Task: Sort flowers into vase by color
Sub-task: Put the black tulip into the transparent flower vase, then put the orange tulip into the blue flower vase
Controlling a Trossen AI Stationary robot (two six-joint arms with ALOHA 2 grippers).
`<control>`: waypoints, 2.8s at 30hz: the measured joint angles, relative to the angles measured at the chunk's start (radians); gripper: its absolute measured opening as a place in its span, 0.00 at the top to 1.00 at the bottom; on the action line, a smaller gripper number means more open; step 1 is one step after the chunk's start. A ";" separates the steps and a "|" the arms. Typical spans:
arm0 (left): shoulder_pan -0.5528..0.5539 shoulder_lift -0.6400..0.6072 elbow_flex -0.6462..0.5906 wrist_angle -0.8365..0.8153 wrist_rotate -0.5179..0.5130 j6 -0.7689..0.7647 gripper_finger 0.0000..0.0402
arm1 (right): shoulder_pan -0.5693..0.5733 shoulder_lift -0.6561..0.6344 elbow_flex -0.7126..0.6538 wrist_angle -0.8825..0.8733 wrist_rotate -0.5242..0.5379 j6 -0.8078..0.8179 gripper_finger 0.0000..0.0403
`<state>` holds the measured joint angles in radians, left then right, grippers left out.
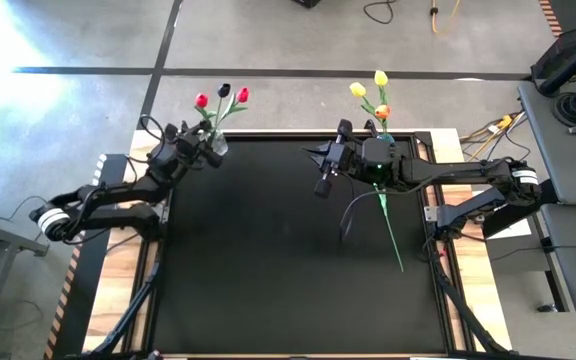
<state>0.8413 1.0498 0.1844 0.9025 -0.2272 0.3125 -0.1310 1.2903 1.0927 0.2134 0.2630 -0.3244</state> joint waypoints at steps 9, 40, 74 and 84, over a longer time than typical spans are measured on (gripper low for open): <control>0.000 -0.142 -0.004 -0.151 0.000 0.008 0.50 | 0.000 0.000 0.000 -0.005 0.000 0.000 0.98; 0.000 -0.164 0.038 -0.185 0.154 -0.018 0.98 | 0.000 0.000 0.000 -0.022 0.000 0.002 0.98; 0.000 -0.207 0.048 -0.300 0.026 -0.060 0.57 | 0.000 0.000 -0.001 -0.022 0.000 0.002 0.98; -0.016 -0.386 0.048 -0.513 0.051 -0.060 0.52 | 0.001 -0.016 -0.001 -0.089 0.000 0.013 0.97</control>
<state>0.8251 0.6633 0.2329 0.3896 -0.1758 0.2520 -0.1303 1.2742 1.0920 0.1248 0.2630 -0.3119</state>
